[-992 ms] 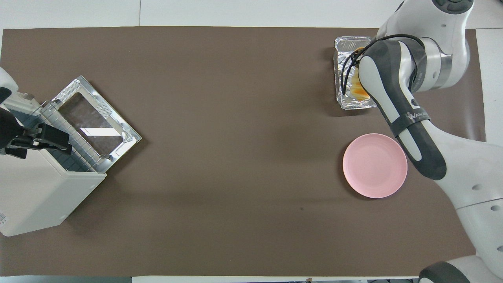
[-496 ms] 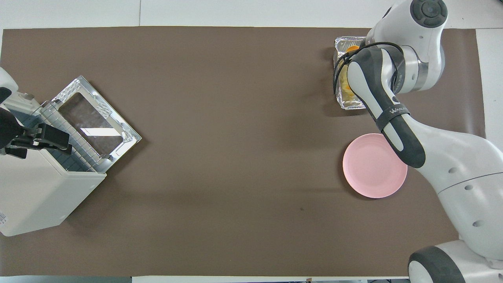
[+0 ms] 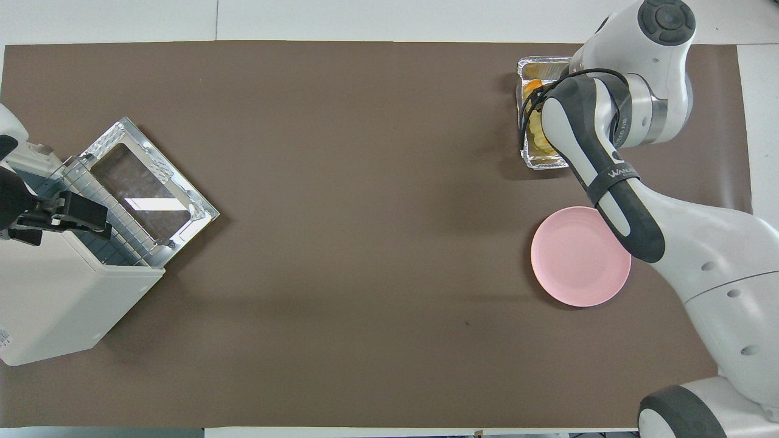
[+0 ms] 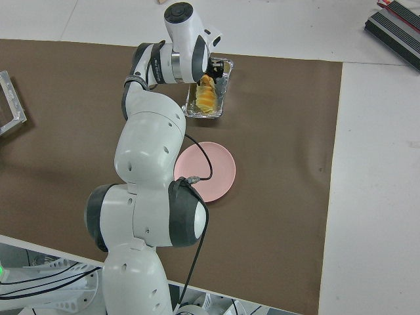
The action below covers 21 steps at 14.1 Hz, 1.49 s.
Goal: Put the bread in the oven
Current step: 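Open the right gripper to release the bread into the foil tray, then grasp the rim of the foil tray with the right gripper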
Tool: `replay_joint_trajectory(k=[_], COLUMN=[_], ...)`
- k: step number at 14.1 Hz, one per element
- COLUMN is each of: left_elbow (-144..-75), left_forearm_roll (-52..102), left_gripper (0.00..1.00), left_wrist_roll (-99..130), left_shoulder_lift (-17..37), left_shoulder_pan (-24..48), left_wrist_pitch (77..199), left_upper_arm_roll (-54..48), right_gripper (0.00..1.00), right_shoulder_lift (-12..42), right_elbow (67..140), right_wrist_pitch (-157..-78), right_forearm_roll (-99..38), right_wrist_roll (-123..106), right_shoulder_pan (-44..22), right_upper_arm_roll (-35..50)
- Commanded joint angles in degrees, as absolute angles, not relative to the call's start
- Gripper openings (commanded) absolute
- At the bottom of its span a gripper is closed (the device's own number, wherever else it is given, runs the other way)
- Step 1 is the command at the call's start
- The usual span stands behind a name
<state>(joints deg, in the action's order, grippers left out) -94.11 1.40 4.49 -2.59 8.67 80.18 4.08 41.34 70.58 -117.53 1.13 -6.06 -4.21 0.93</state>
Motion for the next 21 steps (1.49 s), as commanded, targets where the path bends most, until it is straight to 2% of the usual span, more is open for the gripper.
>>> replay_joint_trajectory(k=[1, 4, 9, 10, 11, 12, 13, 14, 19, 21], left_elbow=[-94.3, -94.3, -94.3, -94.3, -94.3, -94.3, -94.3, -94.3, -94.3, -94.3], left_forearm_roll=[1.5, 1.5, 1.5, 1.5, 1.5, 1.5, 1.5, 1.5, 1.5, 1.4], left_gripper=[1.0, 1.0, 1.0, 1.0, 1.0, 1.0, 1.0, 1.0, 1.0, 1.0], left_wrist_roll=[4.5, 4.5, 4.5, 4.5, 4.5, 4.5, 4.5, 4.5, 4.5, 4.5], left_shoulder_lift=[-3.3, -3.3, -3.3, -3.3, -3.3, -3.3, -3.3, -3.3, -3.3, -3.3], left_shoulder_pan=[8.2, 8.2, 8.2, 8.2, 8.2, 8.2, 8.2, 8.2, 8.2, 8.2], left_wrist_pitch=[79.5, 79.5, 79.5, 79.5, 79.5, 79.5, 79.5, 79.5, 79.5, 79.5], left_upper_arm_roll=[3.8, 3.8, 3.8, 3.8, 3.8, 3.8, 3.8, 3.8, 3.8, 3.8], right_gripper=[1.0, 1.0, 0.99, 0.92, 0.8, 0.47, 0.03, 0.0, 0.0, 0.0], right_shoulder_lift=[37.9, 38.1, 36.4, 35.8, 35.7, 35.7, 35.6, 35.6, 35.5, 35.3], right_elbow=[72.1, 72.8, 84.9, 86.4, 86.7, 86.7, 86.7, 86.7, 86.4, 84.7], right_wrist_pitch=[-113.6, -118.2, -131.4, -133.1, -133.1, -132.7, -132.5, -132.6, -131.8, -128.6], right_forearm_roll=[1.0, 1.1, 1.5, 1.5, 1.5, 1.6, 1.6, 1.5, 1.5, 1.5], right_wrist_roll=[-8.3, -14.7, -16.4, -17.0, -17.0, -17.1, -17.2, -17.1, -17.2, -17.7], right_shoulder_pan=[-1.8, -0.1, 0.7, 0.7, 0.7, 0.7, 0.7, 0.6, 0.6, 0.8], right_upper_arm_roll=[1.5, 1.4, 1.0, 1.0, 1.0, 1.0, 1.0, 1.0, 1.1, 1.1])
